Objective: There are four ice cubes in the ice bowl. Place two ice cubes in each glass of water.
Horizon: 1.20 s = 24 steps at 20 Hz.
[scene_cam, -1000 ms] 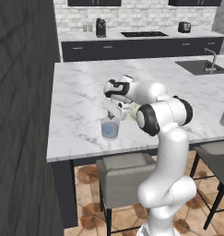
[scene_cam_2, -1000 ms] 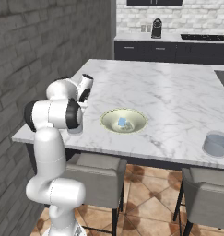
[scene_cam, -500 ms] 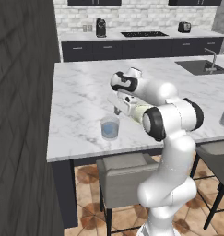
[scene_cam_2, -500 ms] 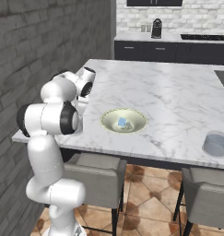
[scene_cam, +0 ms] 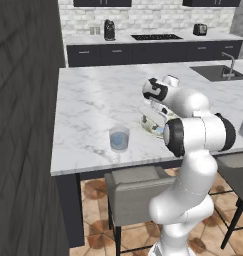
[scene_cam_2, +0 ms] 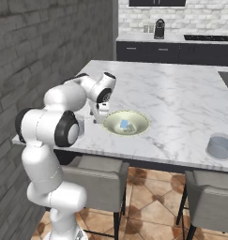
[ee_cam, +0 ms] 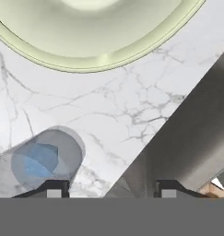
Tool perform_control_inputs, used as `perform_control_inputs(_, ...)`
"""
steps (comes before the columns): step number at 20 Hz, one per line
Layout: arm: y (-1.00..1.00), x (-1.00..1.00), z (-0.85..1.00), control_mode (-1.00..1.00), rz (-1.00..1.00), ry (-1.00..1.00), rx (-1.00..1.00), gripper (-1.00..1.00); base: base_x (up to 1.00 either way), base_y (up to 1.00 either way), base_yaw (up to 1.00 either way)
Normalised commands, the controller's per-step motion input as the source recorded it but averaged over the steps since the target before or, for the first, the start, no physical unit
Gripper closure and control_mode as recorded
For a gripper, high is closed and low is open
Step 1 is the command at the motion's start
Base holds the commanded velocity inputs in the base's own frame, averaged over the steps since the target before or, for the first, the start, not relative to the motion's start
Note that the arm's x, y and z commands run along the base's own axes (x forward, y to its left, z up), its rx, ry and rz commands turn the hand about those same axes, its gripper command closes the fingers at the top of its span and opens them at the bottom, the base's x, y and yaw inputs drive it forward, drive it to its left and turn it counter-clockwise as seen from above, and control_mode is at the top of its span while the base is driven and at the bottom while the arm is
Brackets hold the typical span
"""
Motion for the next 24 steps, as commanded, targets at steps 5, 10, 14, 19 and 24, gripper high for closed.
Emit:
perform_control_inputs(5, -0.82, 0.03, 0.00, -1.00, 0.23, -0.07, -0.05, -1.00, 0.00, 0.00, 0.00)
perform_control_inputs(10, -0.50, 0.04, -0.03, -1.00, 0.36, -0.06, -0.06, -1.00, 0.00, 0.00, 0.00)
perform_control_inputs(14, -0.39, 0.13, -0.04, -1.00, 0.42, -0.10, -0.05, -1.00, 0.00, 0.00, 0.00)
perform_control_inputs(19, -0.04, 0.43, -0.20, -1.00, 0.36, -0.15, -0.03, -1.00, 0.00, 0.00, 0.00)
perform_control_inputs(24, -0.14, 0.48, -0.29, -1.00, 0.32, -0.20, -0.01, -1.00, 0.00, 0.00, 0.00)
